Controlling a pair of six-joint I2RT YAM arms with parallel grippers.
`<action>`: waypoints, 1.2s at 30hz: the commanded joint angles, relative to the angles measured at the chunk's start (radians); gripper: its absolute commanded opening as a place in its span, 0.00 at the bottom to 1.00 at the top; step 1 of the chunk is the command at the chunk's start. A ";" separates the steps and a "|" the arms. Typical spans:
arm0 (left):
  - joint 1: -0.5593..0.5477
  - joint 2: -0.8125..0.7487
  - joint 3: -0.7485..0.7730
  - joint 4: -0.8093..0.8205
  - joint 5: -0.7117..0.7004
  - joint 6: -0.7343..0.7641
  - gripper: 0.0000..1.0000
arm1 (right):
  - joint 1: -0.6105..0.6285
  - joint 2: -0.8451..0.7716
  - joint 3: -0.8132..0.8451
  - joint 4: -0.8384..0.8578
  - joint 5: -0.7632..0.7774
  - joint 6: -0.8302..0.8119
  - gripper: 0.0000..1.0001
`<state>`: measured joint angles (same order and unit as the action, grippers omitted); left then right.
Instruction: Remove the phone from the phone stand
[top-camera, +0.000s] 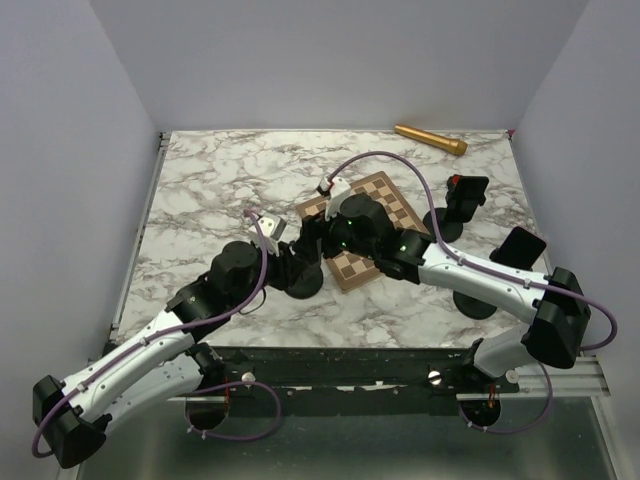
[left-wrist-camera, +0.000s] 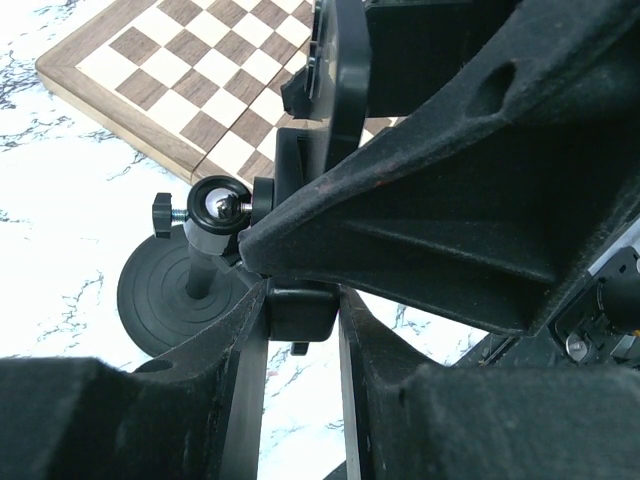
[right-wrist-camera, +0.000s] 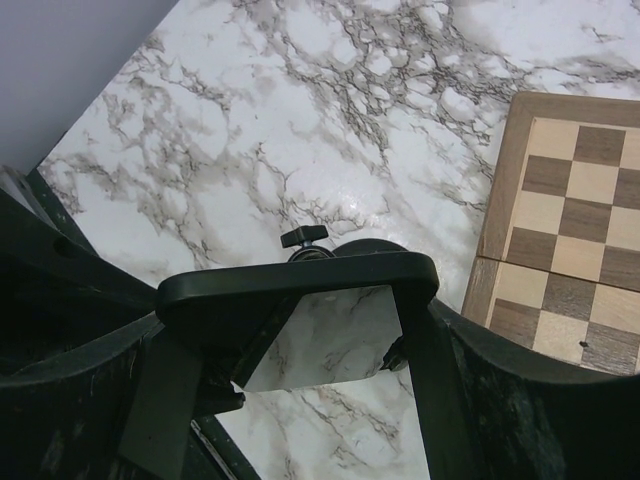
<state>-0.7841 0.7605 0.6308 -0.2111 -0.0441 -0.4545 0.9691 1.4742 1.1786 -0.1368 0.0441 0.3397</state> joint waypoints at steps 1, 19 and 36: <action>-0.001 -0.075 -0.045 -0.012 -0.073 -0.036 0.00 | 0.019 -0.025 -0.070 0.076 0.033 -0.011 0.01; -0.003 -0.274 -0.157 -0.107 -0.054 -0.102 0.00 | 0.016 0.014 -0.123 0.258 -0.208 -0.273 0.01; -0.003 -0.333 -0.207 -0.160 -0.137 -0.153 0.00 | -0.020 0.039 -0.057 0.225 -0.518 -0.223 0.01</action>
<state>-0.7990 0.4362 0.4549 -0.2508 -0.0689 -0.5762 0.9451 1.5150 1.0920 0.1513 -0.3752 0.0681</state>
